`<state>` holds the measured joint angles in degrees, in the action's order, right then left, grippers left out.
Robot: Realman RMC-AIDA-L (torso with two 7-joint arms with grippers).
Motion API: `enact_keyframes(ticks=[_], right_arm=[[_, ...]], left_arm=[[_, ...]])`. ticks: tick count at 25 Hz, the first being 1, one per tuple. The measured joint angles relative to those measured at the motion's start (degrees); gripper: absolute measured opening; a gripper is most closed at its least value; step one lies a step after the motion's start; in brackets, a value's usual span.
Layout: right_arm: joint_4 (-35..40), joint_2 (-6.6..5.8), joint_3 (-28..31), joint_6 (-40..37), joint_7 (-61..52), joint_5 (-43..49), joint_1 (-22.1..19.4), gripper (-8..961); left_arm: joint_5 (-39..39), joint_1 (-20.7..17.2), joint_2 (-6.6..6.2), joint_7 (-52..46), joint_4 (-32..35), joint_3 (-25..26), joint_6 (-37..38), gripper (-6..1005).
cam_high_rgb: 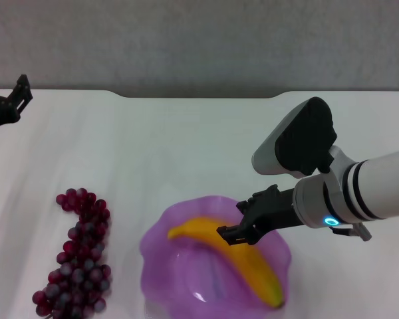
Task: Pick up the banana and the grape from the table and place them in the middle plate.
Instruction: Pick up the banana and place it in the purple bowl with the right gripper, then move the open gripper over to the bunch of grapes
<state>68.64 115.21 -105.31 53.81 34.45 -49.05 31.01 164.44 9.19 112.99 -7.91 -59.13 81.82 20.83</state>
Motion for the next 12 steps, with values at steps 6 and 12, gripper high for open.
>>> enact_keyframes(ticks=[6, 12], right_arm=[[0.1, 0.06, 0.4, -0.1, -0.6, 0.0, -0.2, 681], [5.5, -0.07, 0.7, -3.0, 0.0, 0.0, -3.7, 860]], left_arm=[[0.0, -0.1, -0.04, 0.0, -0.1, 0.0, 0.0, 740], [0.0, -0.2, -0.05, 0.0, -0.1, 0.0, 0.0, 740]])
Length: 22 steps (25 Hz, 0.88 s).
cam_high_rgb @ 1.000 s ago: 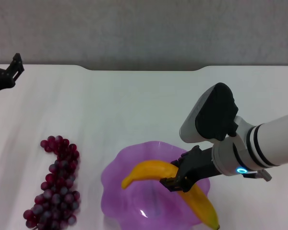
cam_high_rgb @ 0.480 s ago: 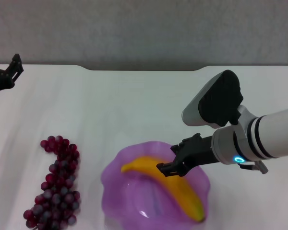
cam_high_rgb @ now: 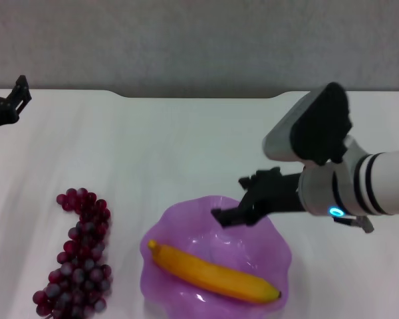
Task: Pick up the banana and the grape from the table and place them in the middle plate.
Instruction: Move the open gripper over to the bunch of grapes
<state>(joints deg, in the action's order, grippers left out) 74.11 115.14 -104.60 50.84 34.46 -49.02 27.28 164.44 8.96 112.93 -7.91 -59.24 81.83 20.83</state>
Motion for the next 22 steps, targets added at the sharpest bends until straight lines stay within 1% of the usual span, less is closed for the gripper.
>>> enact_keyframes(ticks=[2, 4, 7, 13, 16, 20, 22], right_arm=[[1.3, 0.01, 0.2, -4.3, 0.8, 0.0, -1.8, 866], [1.3, 0.11, 0.6, -10.5, 1.2, -0.5, -3.6, 869], [1.0, 0.09, 1.3, -18.9, 1.2, -3.4, -6.2, 868], [2.5, 0.09, 4.0, -37.0, 1.4, -8.4, -16.1, 866], [2.3, 0.1, 4.2, -44.9, 1.4, -9.3, -19.8, 865], [-0.6, 0.18, 5.1, -51.8, 0.8, -9.9, -22.2, 865], [-2.8, 0.18, 6.3, -53.4, 0.4, -11.1, -22.6, 865]], left_arm=[[0.0, 0.0, 0.0, 0.0, 0.0, 0.0, 0.0, 740], [0.0, 0.1, 0.0, 0.0, 0.1, -0.1, -0.1, 740], [0.0, 0.1, 0.0, 0.0, -0.1, -0.3, -0.2, 740], [0.0, -0.4, 0.02, 0.0, -0.5, -1.0, -0.1, 740], [0.0, -0.5, -0.21, 0.0, -0.8, -1.8, -0.1, 740], [0.0, -0.8, -0.29, 0.0, -1.9, -2.2, -0.3, 739], [0.0, -0.8, -0.35, 0.0, -1.9, -2.3, -0.5, 739]])
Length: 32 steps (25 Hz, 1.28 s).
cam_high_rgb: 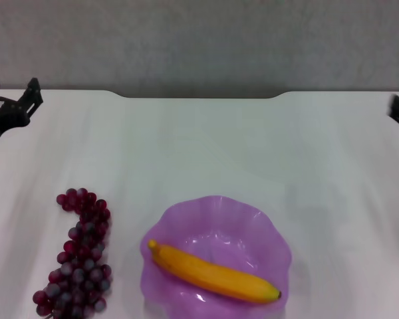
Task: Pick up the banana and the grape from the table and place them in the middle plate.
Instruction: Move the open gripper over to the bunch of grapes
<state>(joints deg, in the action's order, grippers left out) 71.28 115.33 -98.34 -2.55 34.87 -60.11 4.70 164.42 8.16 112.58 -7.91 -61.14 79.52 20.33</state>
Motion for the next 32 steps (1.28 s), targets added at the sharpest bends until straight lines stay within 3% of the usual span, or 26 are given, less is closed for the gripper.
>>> enact_keyframes(ticks=[8, 13, 19, 22, 23, 27, 32], right_arm=[[-8.4, 0.0, 7.9, -2.6, -0.4, -2.2, -1.8, 865], [-9.1, -0.05, 8.3, -2.8, -0.4, -2.3, -1.9, 864], [-8.9, -0.09, 7.8, -2.4, -0.3, -2.1, -1.8, 864], [-8.8, -0.14, 7.8, -1.7, -0.3, -2.1, -1.5, 864], [-8.8, -0.16, 7.8, -1.5, -0.2, -2.0, -1.4, 864], [-8.8, -0.19, 7.7, -1.2, -0.2, -1.9, -1.3, 864], [-8.8, -0.2, 7.6, -0.8, -0.1, -1.8, -1.0, 864]], left_arm=[[0.0, -1.6, -0.03, 0.4, -2.9, -1.9, -1.2, 739], [0.0, -4.2, -1.05, 1.8, -11.1, -3.5, -11.3, 739], [-0.1, -6.6, -0.8, 6.8, -26.9, -2.6, -34.2, 739], [-0.5, -5.8, 0.68, 9.5, -34.3, 0.2, -50.3, 739], [-0.5, -5.6, 0.91, 9.7, -34.8, 0.5, -52.0, 739], [-0.6, -1.5, 3.42, 12.7, -39.2, 5.2, -70.3, 738], [-0.3, 5.5, 3.5, 12.8, -39.9, 8.1, -87.5, 738]])
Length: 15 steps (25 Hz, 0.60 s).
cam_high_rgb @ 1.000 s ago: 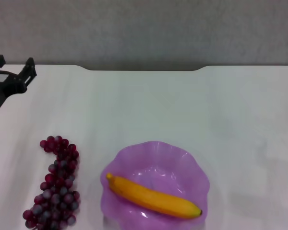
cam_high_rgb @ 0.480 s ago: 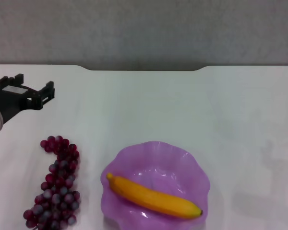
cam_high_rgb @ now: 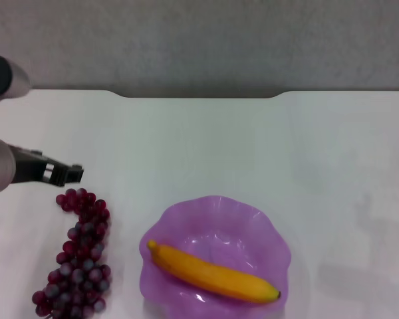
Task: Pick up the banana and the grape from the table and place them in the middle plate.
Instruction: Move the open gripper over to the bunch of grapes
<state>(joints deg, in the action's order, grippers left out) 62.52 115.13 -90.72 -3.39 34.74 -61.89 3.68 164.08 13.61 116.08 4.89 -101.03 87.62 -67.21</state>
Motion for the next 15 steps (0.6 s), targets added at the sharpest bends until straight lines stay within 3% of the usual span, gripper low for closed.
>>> enact_keyframes(ticks=[4, 15], right_arm=[[-0.2, -0.05, 0.1, 1.0, 0.0, 0.0, 0.6, 864], [-0.6, -0.11, 0.2, 2.4, 0.1, 0.1, 1.8, 863]], left_arm=[[0.4, 5.9, -0.02, 0.3, 2.8, 2.1, -12.0, 738], [-2.2, 13.3, 0.14, 2.7, 15.3, 2.1, -19.8, 737]])
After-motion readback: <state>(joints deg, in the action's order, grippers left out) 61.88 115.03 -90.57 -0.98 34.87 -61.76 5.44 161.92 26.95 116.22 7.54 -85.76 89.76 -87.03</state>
